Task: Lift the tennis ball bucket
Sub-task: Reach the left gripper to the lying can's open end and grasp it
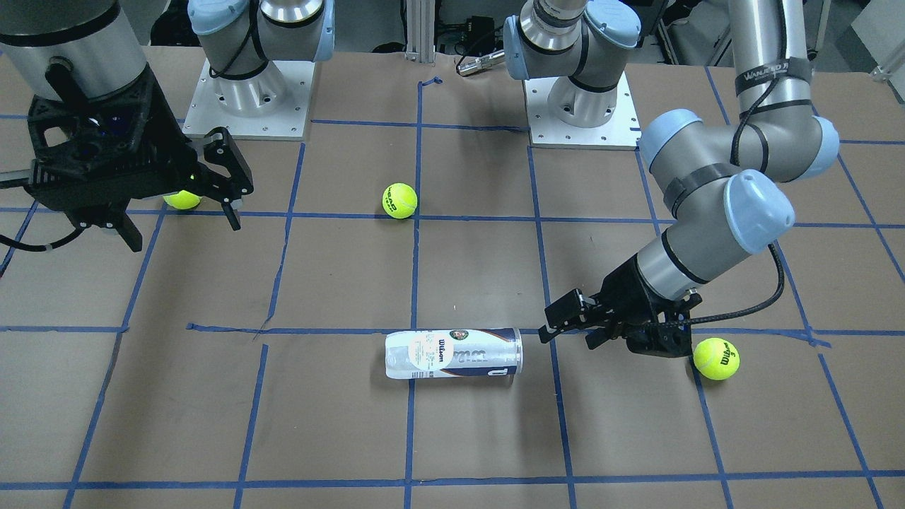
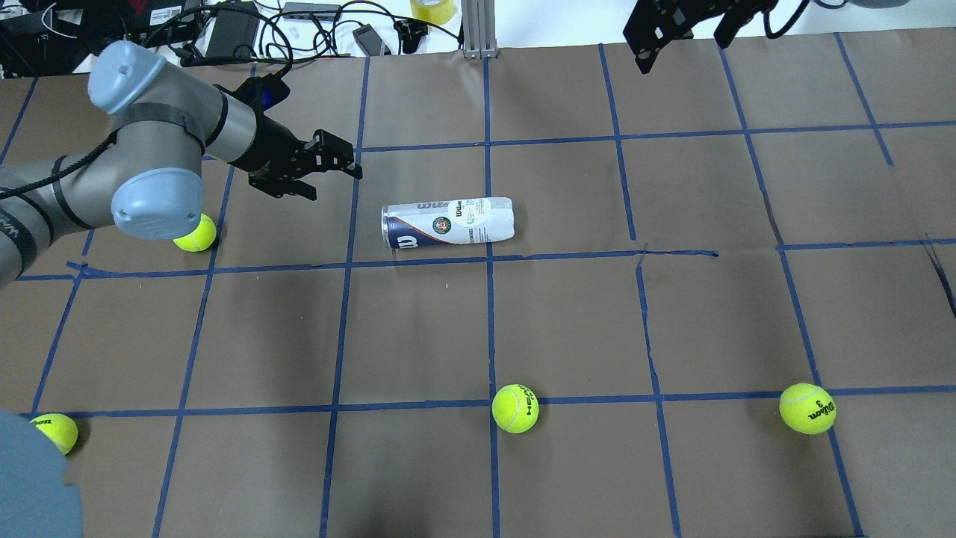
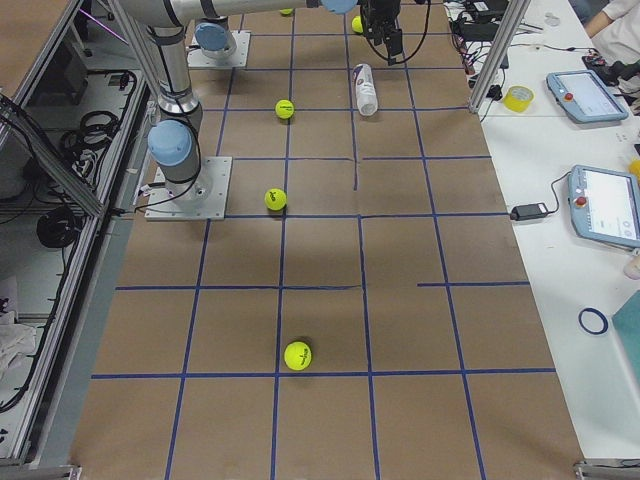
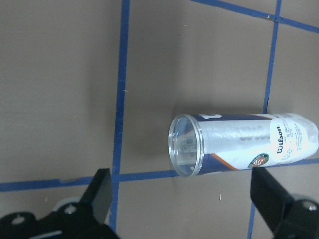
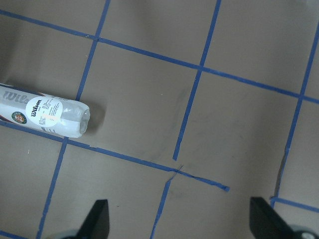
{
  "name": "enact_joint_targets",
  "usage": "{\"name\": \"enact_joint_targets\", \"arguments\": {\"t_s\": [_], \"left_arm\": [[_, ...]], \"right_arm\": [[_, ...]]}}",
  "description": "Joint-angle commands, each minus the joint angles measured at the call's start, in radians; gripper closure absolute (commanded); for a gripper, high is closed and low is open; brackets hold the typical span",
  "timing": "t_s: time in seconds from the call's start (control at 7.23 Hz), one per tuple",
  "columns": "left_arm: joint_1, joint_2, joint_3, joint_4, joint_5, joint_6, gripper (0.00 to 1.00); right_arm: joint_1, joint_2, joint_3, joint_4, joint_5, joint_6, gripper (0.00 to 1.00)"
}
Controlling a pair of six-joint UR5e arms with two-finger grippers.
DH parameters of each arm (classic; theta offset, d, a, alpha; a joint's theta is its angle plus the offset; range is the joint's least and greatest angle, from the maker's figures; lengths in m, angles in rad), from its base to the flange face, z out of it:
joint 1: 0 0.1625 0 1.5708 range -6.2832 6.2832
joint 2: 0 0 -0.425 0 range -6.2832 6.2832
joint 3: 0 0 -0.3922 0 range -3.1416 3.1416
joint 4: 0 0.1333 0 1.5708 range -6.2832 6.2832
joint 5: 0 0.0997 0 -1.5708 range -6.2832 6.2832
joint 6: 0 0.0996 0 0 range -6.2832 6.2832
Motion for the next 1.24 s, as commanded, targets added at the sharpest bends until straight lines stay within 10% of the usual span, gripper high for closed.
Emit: {"name": "enact_joint_targets", "arguments": {"t_s": [0.0, 0.83, 0.97, 1.11], "left_arm": [[-0.006, -0.105, 0.000, 0.027, -0.128, -0.001, 0.00], [-0.116, -0.193, 0.006, 0.058, -0.141, -0.051, 0.00], [-0.116, -0.191, 0.009, 0.061, -0.138, -0.064, 0.13], [-0.116, -0.191, 0.022, 0.061, -0.138, -0.058, 0.85]], "right_arm": [[0.001, -0.036, 0.044, 0.080, -0.004, 0.138, 0.00], [-0.006, -0.095, 0.111, 0.066, -0.058, 0.220, 0.00], [-0.006, -0.095, 0.111, 0.068, -0.058, 0.221, 0.00], [-0.006, -0.095, 0.111, 0.071, -0.058, 0.221, 0.00]]}}
